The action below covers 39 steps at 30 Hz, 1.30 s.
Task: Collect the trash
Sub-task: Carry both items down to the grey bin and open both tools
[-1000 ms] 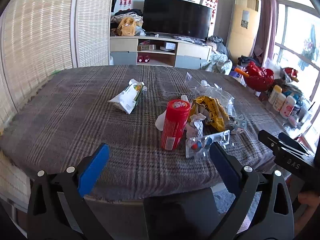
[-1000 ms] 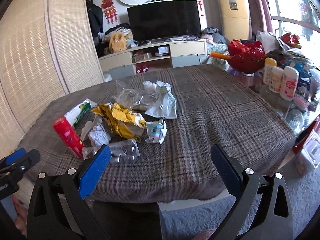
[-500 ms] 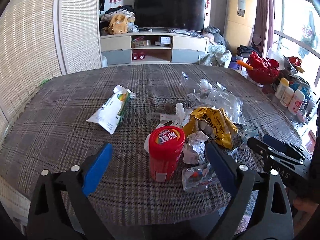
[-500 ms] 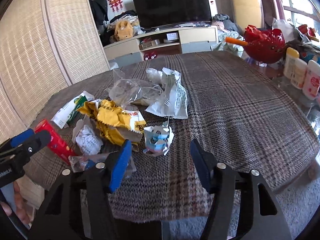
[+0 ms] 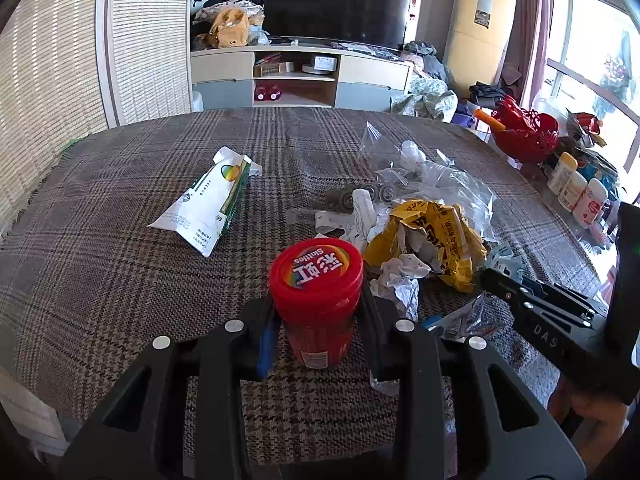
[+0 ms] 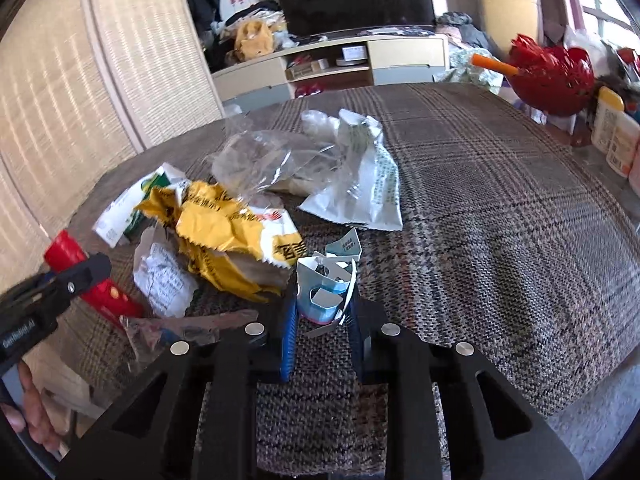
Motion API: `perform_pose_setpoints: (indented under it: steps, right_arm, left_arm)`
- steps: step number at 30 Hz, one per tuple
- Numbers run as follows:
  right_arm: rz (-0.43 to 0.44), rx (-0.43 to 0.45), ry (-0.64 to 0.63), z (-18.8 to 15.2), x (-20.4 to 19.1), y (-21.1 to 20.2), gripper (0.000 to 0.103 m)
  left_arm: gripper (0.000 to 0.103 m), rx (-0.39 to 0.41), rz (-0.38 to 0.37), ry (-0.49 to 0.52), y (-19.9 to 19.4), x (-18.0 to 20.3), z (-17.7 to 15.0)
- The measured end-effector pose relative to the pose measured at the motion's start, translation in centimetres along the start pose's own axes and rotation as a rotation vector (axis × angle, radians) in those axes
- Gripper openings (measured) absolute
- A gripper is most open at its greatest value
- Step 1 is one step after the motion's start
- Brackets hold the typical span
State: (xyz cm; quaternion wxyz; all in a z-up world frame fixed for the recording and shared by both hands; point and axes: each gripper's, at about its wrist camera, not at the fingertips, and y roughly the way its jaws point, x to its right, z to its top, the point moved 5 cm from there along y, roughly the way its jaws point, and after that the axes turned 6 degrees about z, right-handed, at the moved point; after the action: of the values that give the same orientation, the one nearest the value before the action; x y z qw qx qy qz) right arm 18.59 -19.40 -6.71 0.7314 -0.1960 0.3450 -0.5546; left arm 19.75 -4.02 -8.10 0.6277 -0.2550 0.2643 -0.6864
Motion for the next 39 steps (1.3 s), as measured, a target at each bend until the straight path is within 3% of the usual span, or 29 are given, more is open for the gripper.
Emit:
perform_pose_setpoints:
  steps: [6,12,17,21,27,39]
  right_arm:
    - [0.001,0.035,-0.012,0.4,-0.3,-2.0,0.018]
    - [0.011,0.116,-0.039,0.6,-1.7,-6.9,0.018]
    - [0.045,0.157,-0.064,-0.4,-3.6,-10.4,0.018]
    - [0.058,0.160,-0.088,-2.5,-4.6,-12.3,0.018]
    - [0.089,0.096,-0.101,-6.5,-5.5,-12.8,0.018]
    - [0.170,-0.164,-0.032,-13.9,-5.1,-7.1,0.018]
  left_arm:
    - [0.032,0.065,0.006,-0.009,-2.6,-0.1,0.4]
    - [0.032,0.117,0.002,-0.019,-6.3,-0.1,0.3]
    - [0.032,0.133,0.011,-0.010,-9.5,0.4,-1.6]
    - [0.032,0.101,0.001,-0.013,-10.5,0.7,-4.4]
    - [0.032,0.033,-0.003,-0.021,-11.0,0.9,-8.8]
    - [0.032,-0.181,-0.043,-0.021,-6.2,2.3,-16.3]
